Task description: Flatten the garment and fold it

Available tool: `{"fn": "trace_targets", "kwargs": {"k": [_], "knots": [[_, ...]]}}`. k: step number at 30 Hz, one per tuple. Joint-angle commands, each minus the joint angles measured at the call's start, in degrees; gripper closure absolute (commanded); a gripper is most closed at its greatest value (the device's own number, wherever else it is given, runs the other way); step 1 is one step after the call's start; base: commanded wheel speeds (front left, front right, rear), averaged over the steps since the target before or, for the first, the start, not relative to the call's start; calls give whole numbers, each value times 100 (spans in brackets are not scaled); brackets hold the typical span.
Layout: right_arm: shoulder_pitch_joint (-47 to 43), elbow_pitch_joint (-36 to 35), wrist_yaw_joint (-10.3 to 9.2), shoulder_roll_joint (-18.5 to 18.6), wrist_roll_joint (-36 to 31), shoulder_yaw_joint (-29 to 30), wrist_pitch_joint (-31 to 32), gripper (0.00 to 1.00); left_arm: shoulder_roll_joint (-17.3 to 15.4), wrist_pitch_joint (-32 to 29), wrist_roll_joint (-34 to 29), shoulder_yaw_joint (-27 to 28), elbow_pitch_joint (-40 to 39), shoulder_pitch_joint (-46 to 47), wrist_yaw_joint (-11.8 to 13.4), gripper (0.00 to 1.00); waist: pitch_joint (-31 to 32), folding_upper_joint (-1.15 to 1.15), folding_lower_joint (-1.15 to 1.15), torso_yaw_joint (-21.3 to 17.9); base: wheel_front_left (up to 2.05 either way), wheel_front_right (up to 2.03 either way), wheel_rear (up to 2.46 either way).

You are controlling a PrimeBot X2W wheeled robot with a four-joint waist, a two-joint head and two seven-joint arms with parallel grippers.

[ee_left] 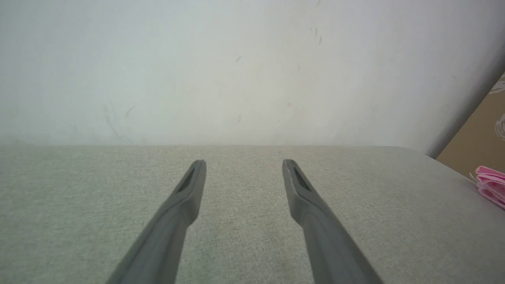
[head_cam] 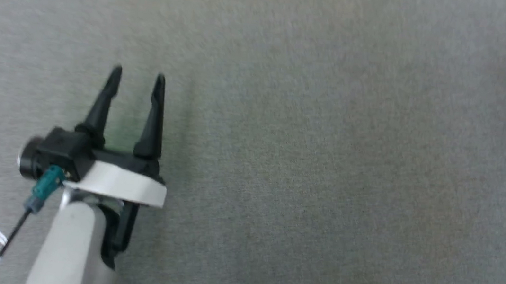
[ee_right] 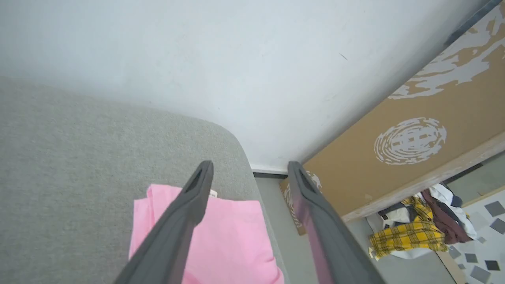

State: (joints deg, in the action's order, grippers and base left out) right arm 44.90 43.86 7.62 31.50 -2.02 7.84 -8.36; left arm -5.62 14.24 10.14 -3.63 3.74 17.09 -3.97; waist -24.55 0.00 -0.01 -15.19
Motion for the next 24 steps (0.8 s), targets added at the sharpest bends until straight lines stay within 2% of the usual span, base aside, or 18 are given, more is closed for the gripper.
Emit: {"fn": "trace_targets", "kwargs": {"k": [1, 8, 11, 12, 14, 20, 24], "knots": [[-172, -178, -13, -59, 179, -80, -56, 0, 36, 46, 62, 23, 73, -125, 35, 0, 852, 0, 1, 500, 0, 0, 0], [-1422, -1912, -13, -541, 1127, -204, -37, 0, 157, 73, 205, 86, 404, -529, 97, 0, 1663, 0, 1, 935, 0, 0, 0], [-2160, -2862, -13, -943, 1225, -76, 109, 0, 191, 74, 236, 92, 496, -665, 123, 0, 1873, 0, 1, 1117, 0, 0, 0], [-2610, -3442, -13, -1261, 1239, -27, 234, 0, 207, 74, 253, 98, 537, -735, 127, 0, 1963, 0, 1, 1197, 0, 0, 0], [-2986, -3901, -13, -1580, 1238, -9, 323, 0, 219, 74, 272, 111, 576, -804, 134, 0, 2034, 0, 1, 1255, 0, 0, 0], [-3818, -4592, -13, -2345, 1105, -208, 391, 0, 249, 75, 303, 71, 718, -958, 149, 0, 2203, 0, 1, 1447, 0, 0, 0], [-4197, -4681, -13, -2626, 975, -285, 291, 0, 262, 75, 352, 41, 801, -1045, 157, 0, 2286, 0, 1, 1538, 0, 0, 0]]}}
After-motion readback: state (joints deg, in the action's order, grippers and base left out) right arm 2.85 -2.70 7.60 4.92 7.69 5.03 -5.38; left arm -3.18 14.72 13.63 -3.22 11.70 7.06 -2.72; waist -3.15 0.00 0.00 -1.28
